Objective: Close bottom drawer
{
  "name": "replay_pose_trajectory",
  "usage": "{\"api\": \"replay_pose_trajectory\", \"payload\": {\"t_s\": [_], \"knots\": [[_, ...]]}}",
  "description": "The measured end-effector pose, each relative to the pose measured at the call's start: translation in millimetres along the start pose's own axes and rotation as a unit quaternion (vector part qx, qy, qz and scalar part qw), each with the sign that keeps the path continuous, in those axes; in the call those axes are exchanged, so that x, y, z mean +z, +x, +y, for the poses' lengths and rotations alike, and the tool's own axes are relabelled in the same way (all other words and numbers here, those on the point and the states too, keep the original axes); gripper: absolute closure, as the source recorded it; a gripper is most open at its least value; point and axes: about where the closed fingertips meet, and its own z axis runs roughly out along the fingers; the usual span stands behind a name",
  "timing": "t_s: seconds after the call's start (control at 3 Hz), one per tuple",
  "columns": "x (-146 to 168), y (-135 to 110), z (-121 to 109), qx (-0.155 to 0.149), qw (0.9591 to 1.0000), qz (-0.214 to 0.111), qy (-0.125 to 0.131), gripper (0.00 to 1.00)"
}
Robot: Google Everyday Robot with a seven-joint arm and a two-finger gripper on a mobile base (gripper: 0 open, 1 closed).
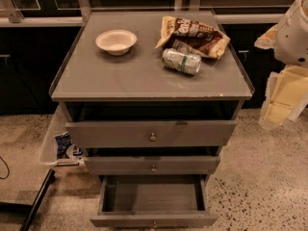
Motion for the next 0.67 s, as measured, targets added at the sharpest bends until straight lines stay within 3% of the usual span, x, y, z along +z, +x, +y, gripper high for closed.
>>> {"api": "replay_pose_trajectory", "payload": {"t_s": [0.67], "knots": [[7.5,1.0,4.8,0.001,1.0,-0.001,-0.006,0.0]]}}
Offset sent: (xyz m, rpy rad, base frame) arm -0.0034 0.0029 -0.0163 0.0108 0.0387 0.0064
